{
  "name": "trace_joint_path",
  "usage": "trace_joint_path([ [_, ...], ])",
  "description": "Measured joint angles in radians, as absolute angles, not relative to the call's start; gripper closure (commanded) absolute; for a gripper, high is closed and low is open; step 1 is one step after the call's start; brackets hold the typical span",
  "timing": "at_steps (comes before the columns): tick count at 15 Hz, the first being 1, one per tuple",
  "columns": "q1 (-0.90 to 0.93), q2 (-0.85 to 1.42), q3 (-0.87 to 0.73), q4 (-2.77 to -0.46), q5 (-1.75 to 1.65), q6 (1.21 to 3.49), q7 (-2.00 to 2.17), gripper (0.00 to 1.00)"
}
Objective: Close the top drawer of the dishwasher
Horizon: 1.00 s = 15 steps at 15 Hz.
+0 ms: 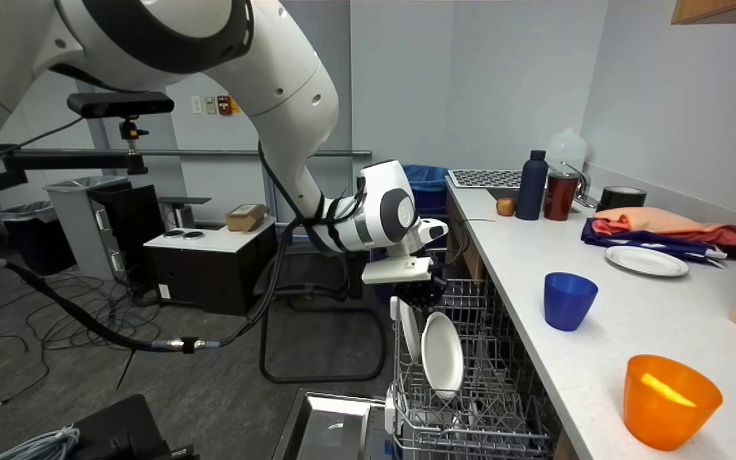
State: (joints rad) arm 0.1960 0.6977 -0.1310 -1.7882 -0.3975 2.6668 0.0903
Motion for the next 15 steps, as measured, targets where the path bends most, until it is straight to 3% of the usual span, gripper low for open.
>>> trace_joint_path([
  [9,0.139,0.645,0.092,-1.855,-0.264,2.672,-0.141,1.00],
  [15,0.147,0.665,0.083,-1.909,-0.276,2.672,-0.153,1.00],
])
